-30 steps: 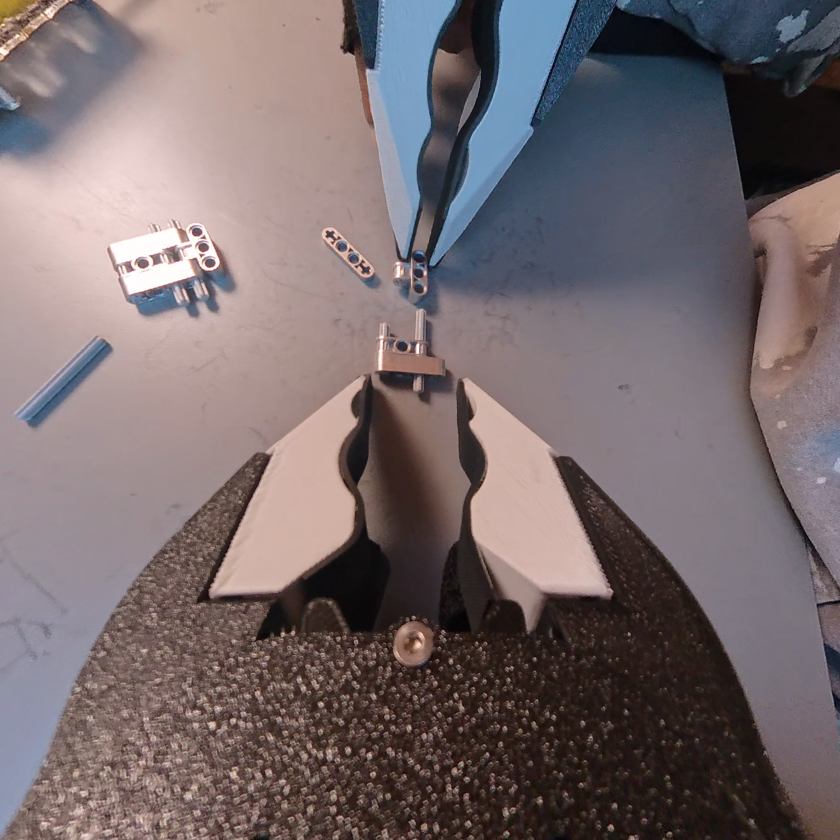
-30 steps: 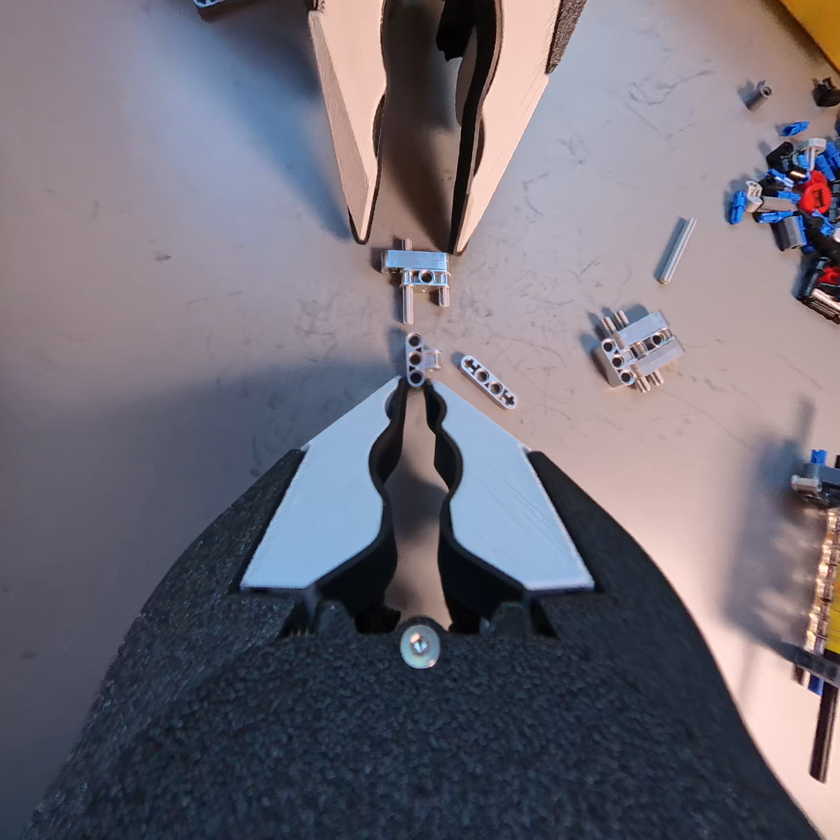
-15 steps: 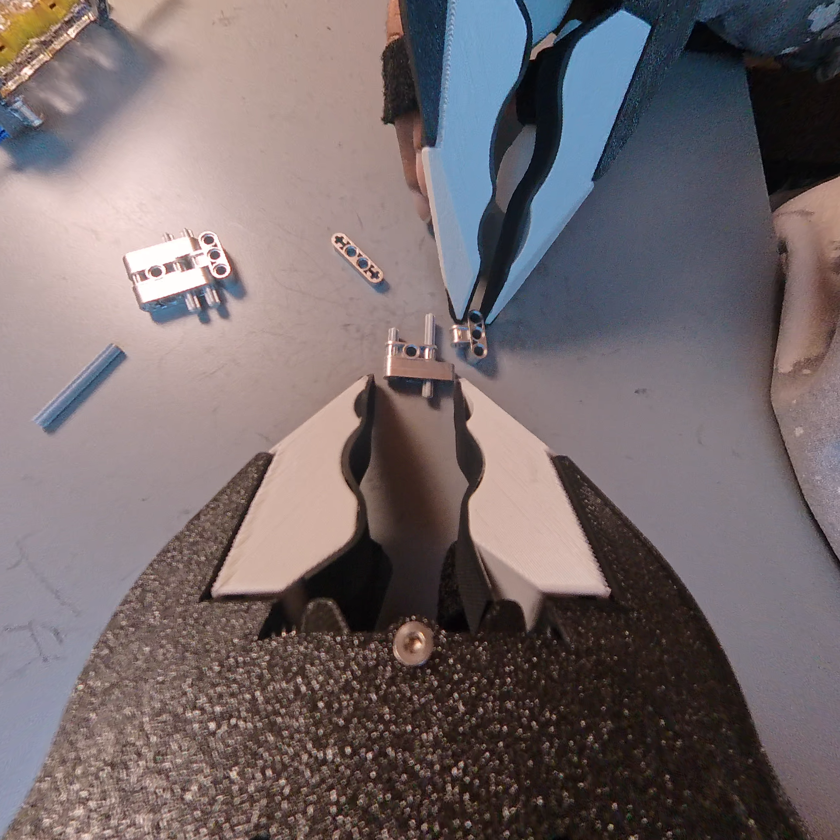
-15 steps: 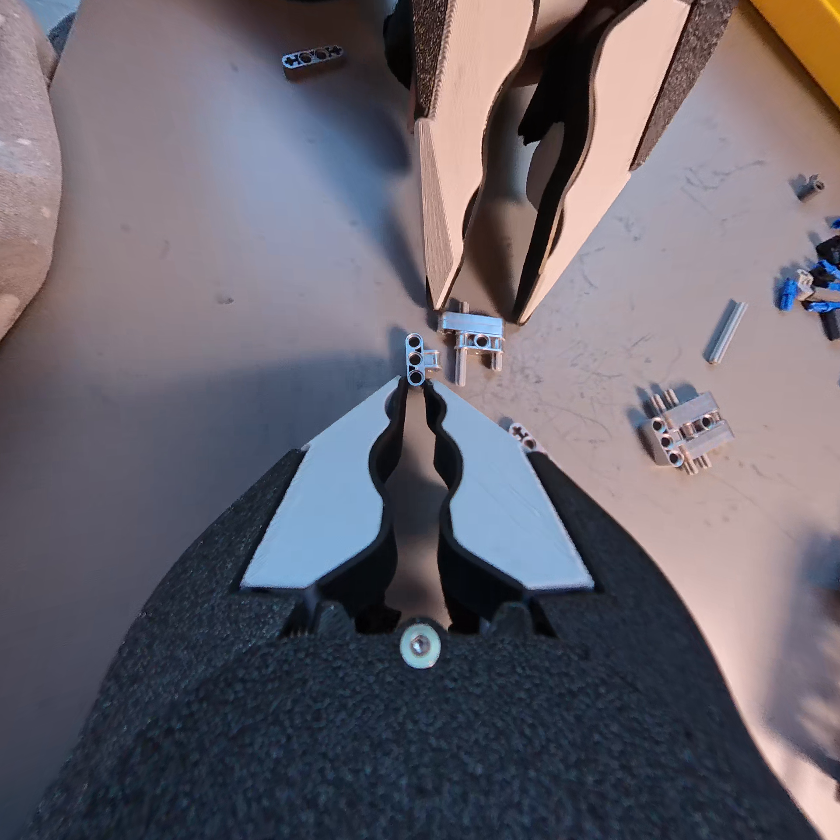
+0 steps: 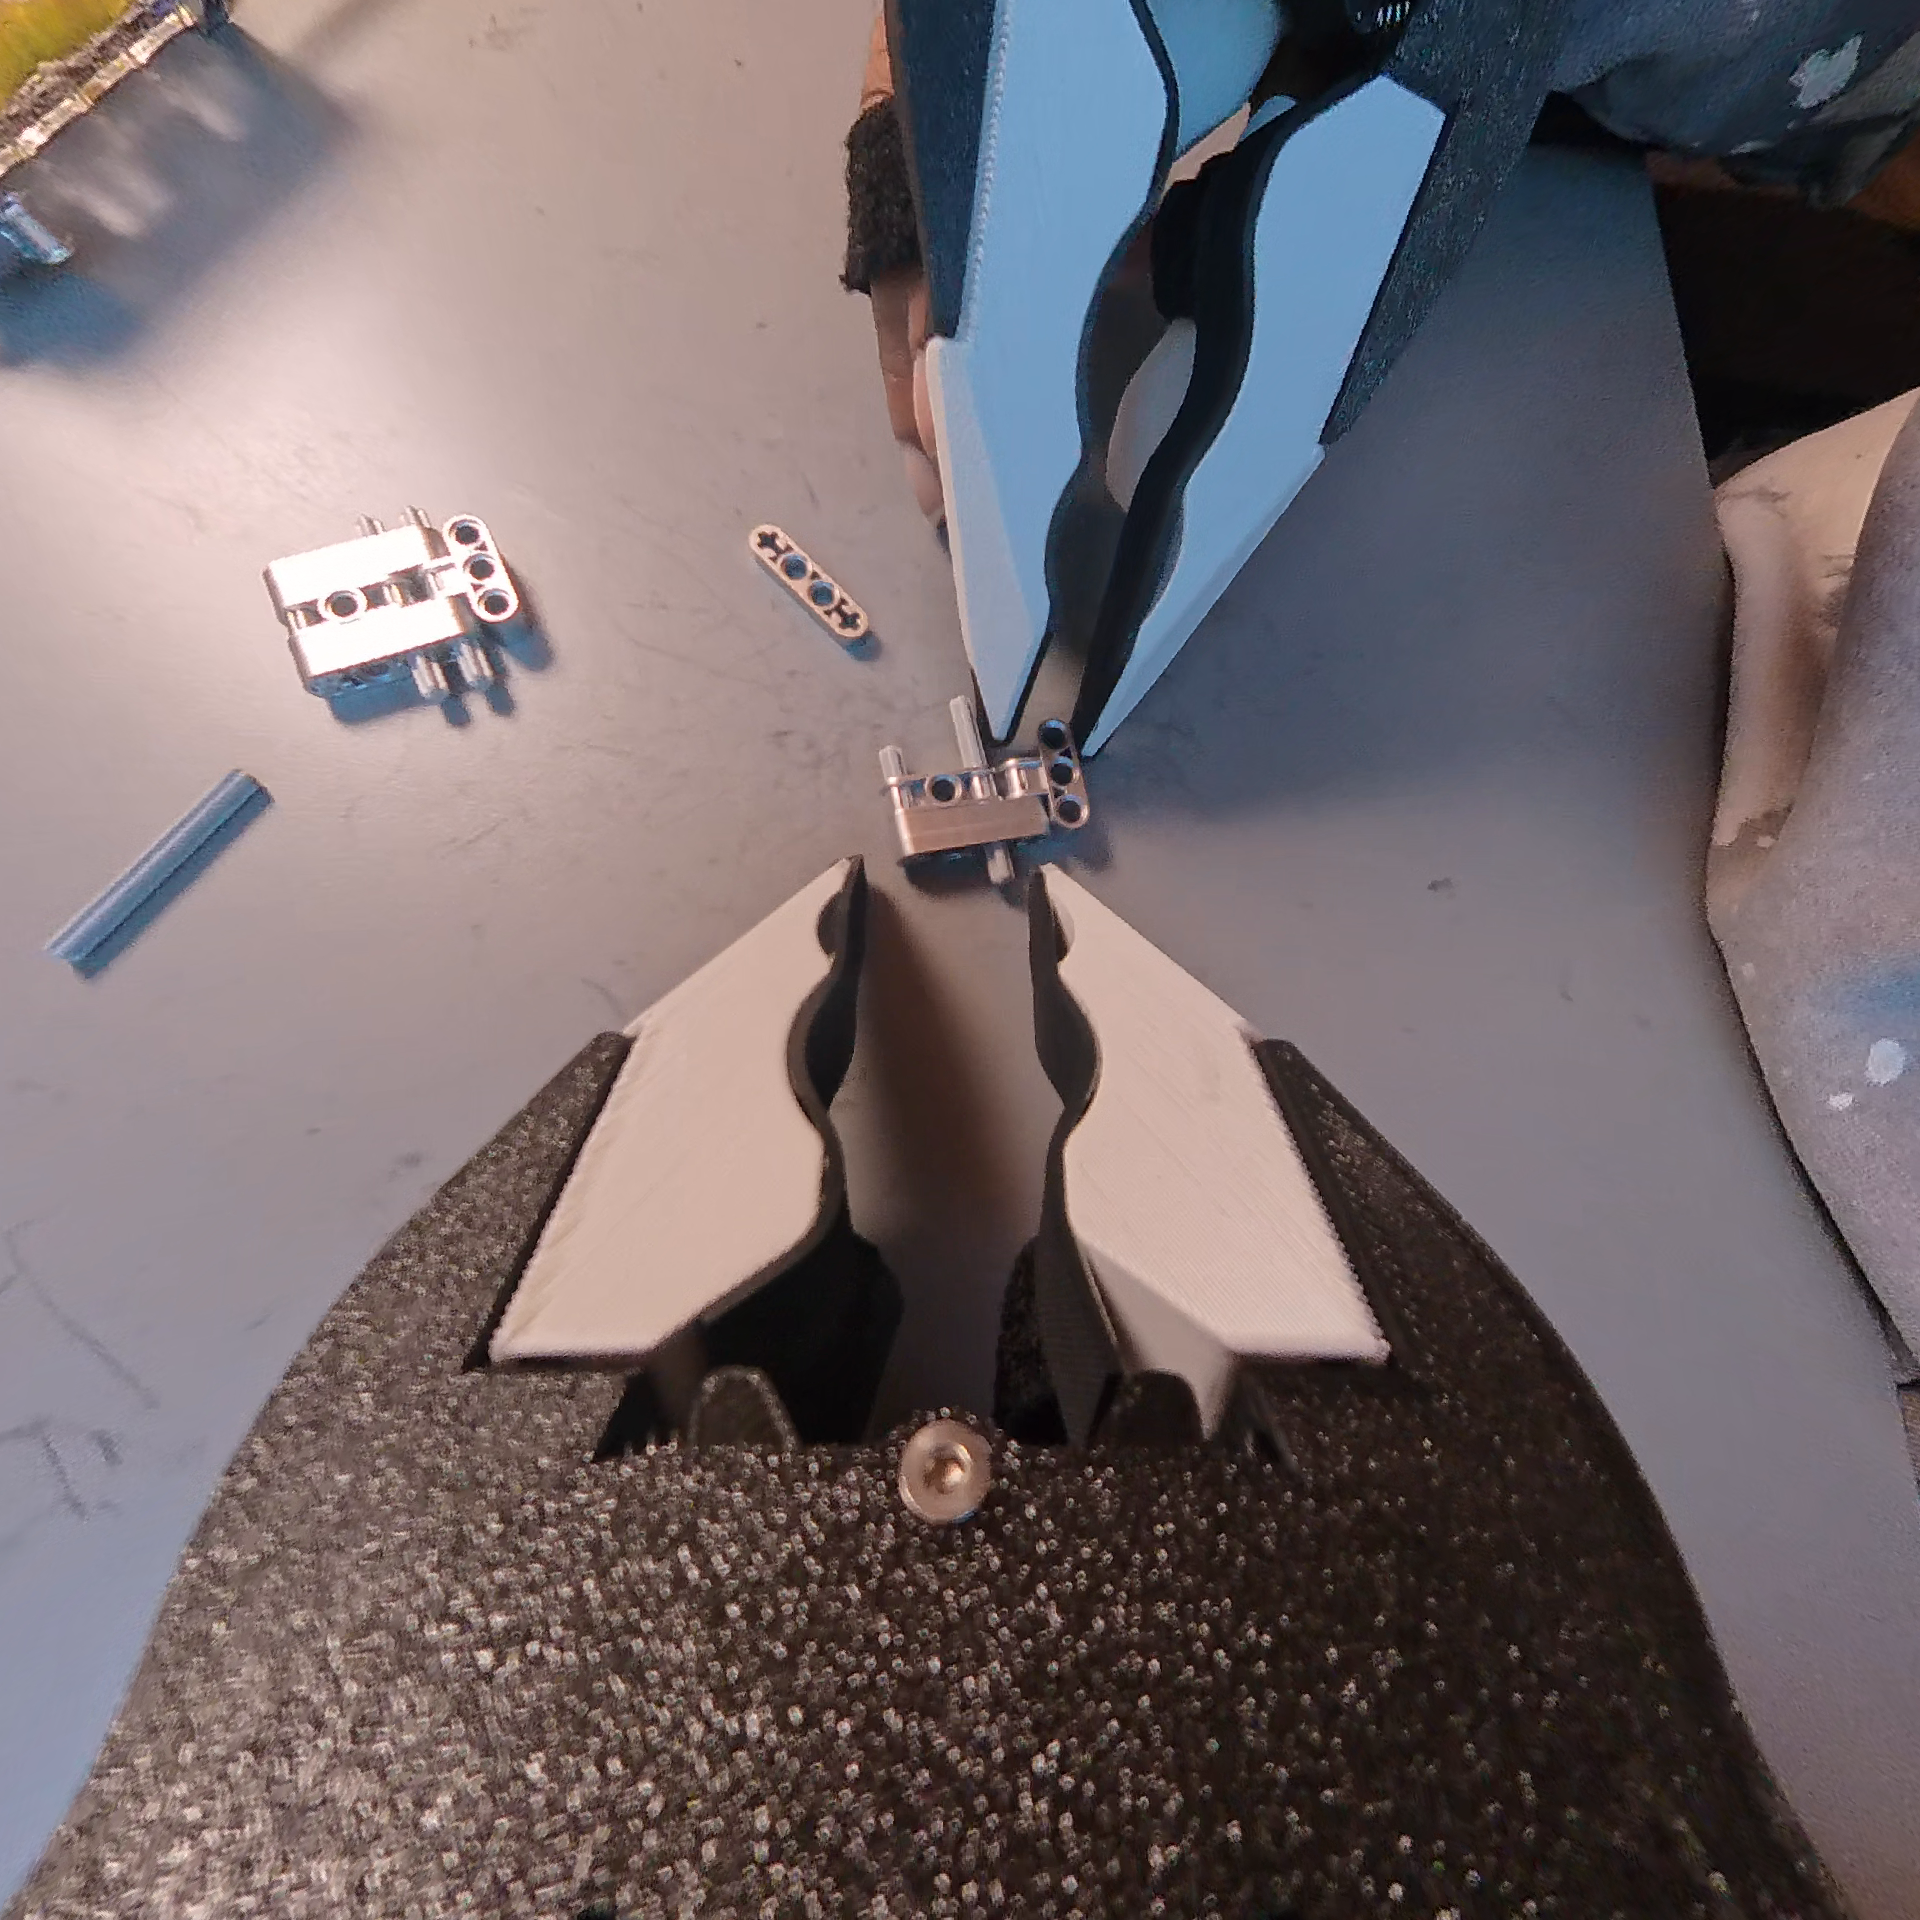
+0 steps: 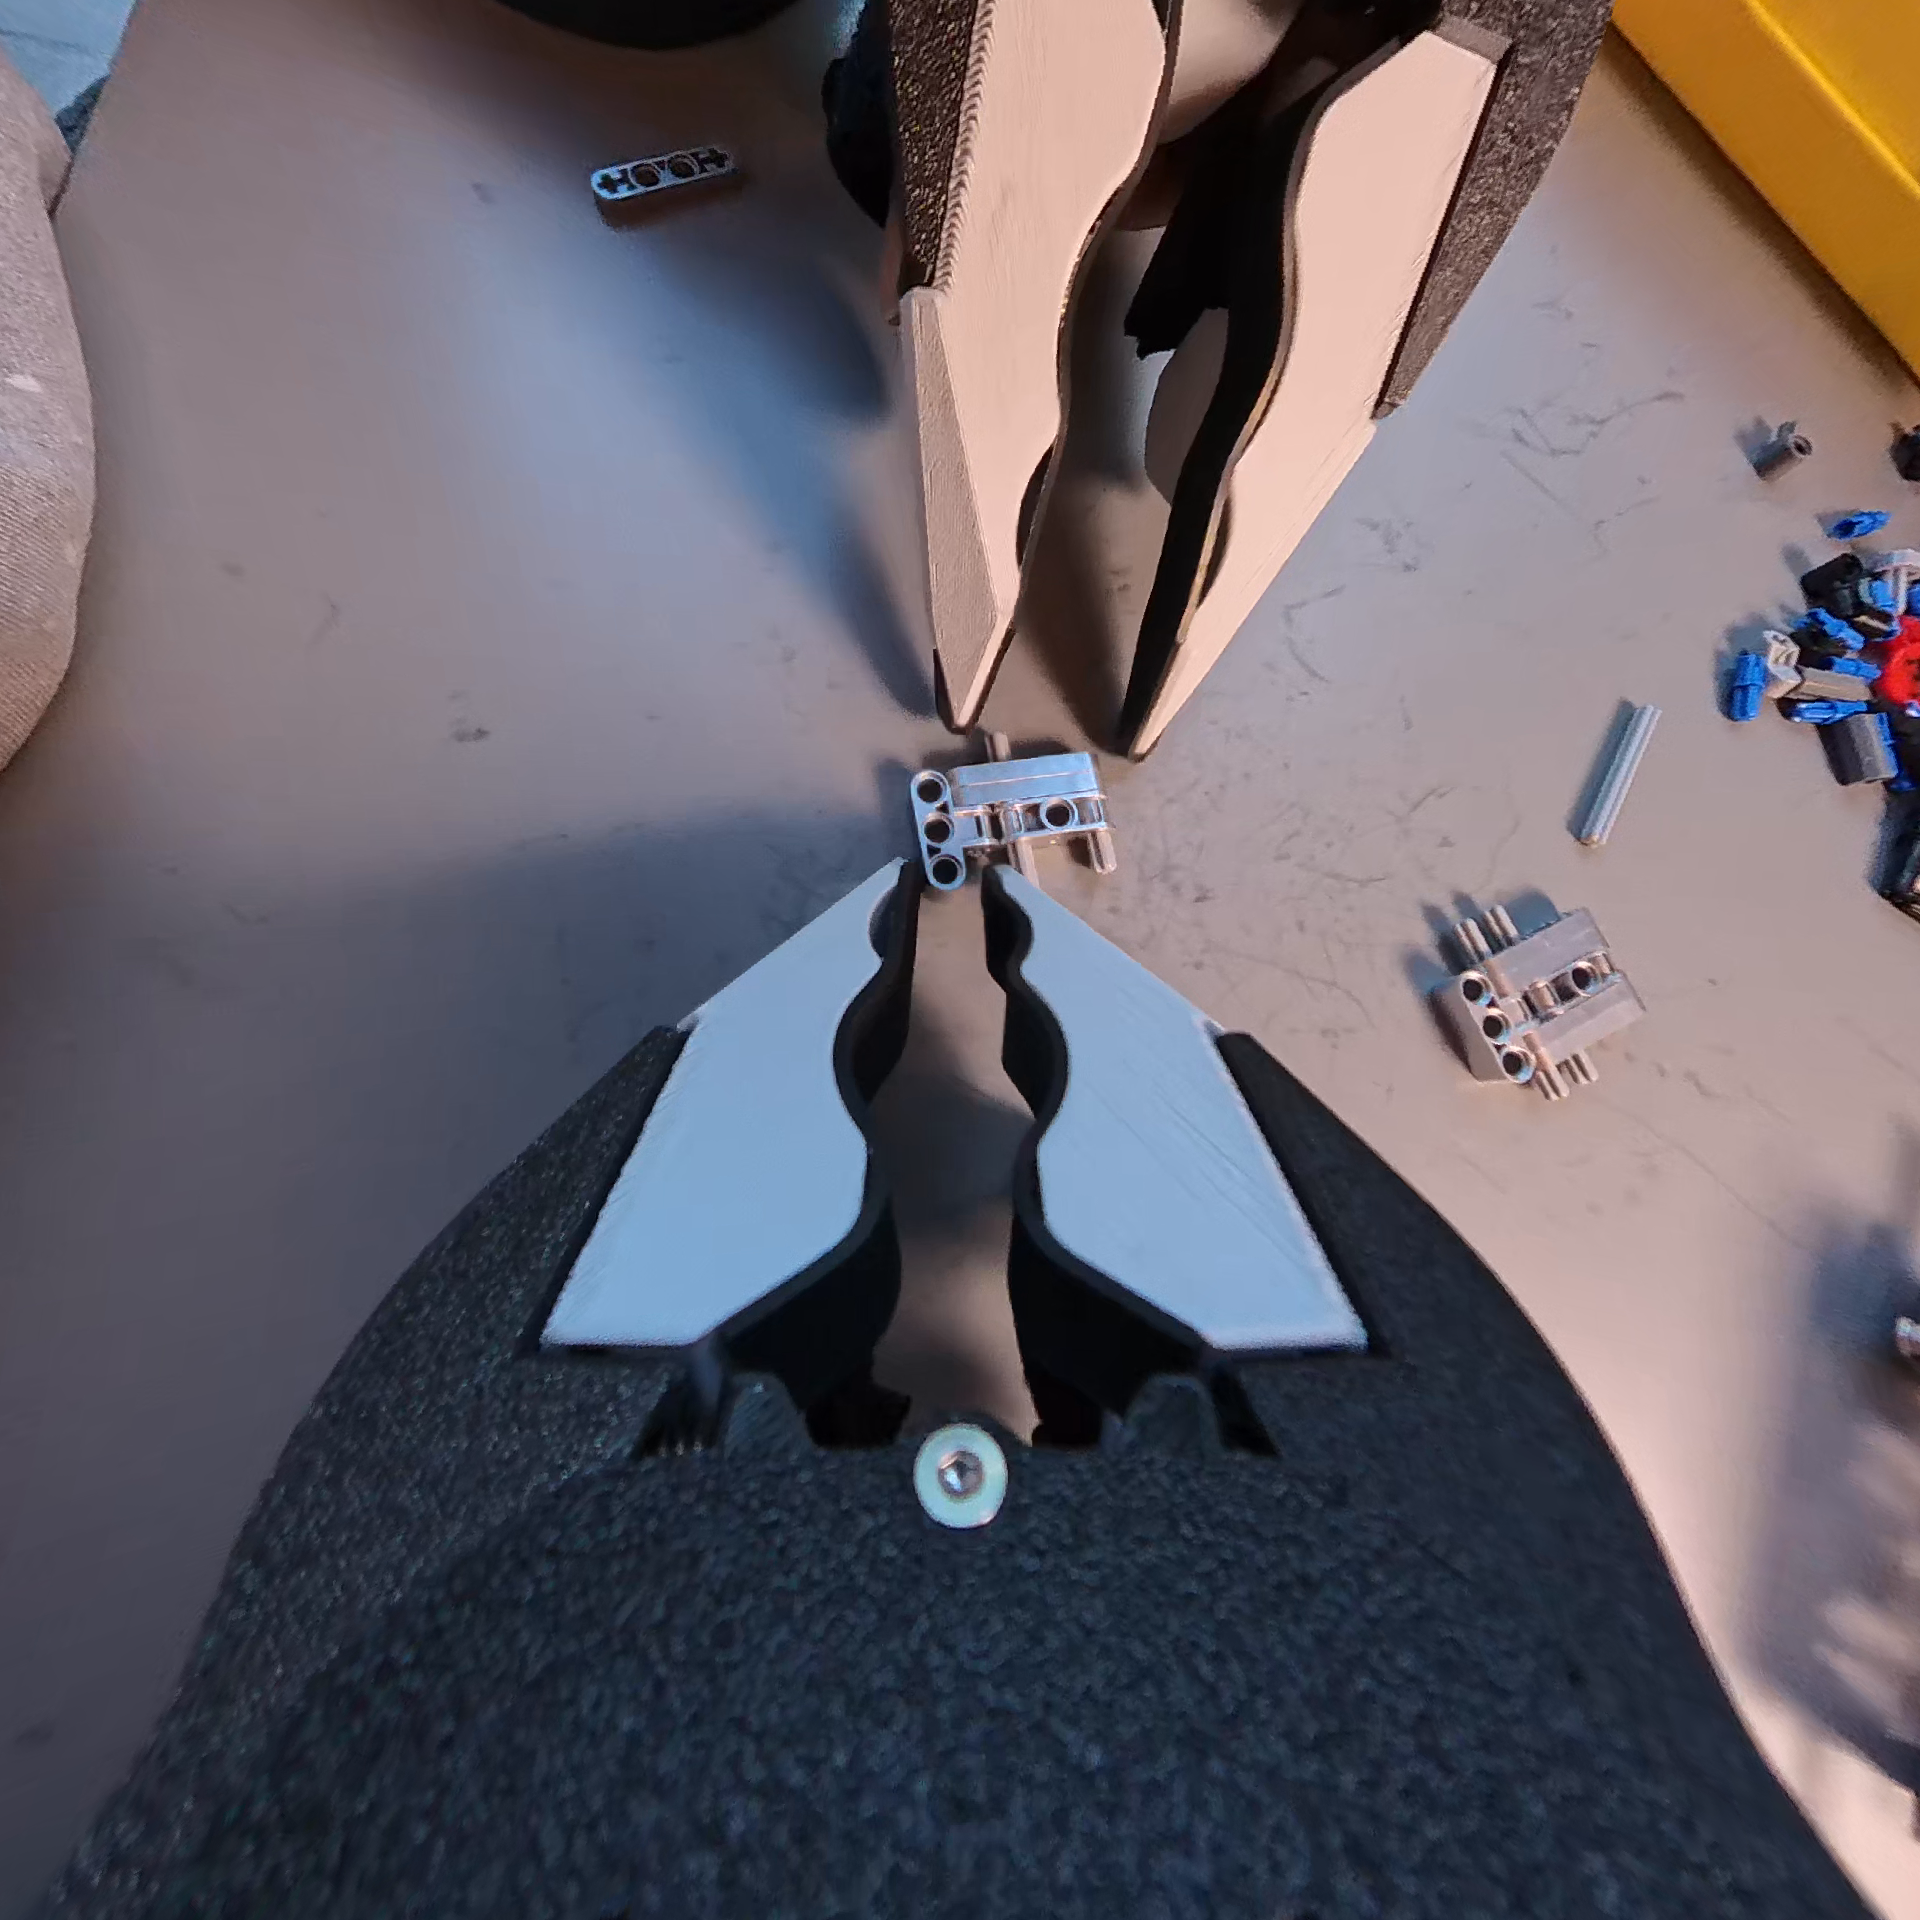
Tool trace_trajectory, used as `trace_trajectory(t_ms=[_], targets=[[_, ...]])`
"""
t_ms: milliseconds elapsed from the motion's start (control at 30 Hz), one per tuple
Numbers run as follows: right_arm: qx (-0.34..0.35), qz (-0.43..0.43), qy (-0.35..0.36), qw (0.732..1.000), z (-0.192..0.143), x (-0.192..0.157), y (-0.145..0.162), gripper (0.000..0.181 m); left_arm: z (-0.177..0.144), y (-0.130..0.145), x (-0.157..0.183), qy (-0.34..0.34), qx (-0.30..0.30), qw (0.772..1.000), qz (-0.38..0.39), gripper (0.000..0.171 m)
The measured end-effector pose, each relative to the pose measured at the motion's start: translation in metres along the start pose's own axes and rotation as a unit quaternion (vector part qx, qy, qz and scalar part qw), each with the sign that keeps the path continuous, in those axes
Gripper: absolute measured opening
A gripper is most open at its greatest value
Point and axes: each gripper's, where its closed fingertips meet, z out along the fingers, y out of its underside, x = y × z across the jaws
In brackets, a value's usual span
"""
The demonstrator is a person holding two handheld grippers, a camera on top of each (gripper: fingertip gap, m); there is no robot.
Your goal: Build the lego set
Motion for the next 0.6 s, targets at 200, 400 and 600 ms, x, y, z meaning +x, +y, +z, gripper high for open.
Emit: trace_trajectory(t_ms=[200,400,600], targets=[[0.013,0.002,0.002,1.000,-0.0068,0.0029,-0.0010,0.011,0.0006,-0.0001,-0.0027,-0.009,0.002,1.000,0.003,0.030],[0.009,-0.004,-0.003,1.000,-0.0029,0.0000,0.0007,0.009,0.0031,-0.0015,-0.0013,-0.010,0.004,1.000,0.009,0.028],[0.006,-0.006,-0.003,1.000,-0.0013,-0.0004,0.0015,0.007,0.0039,-0.0021,-0.0018,-0.012,0.007,1.000,0.010,0.026]])
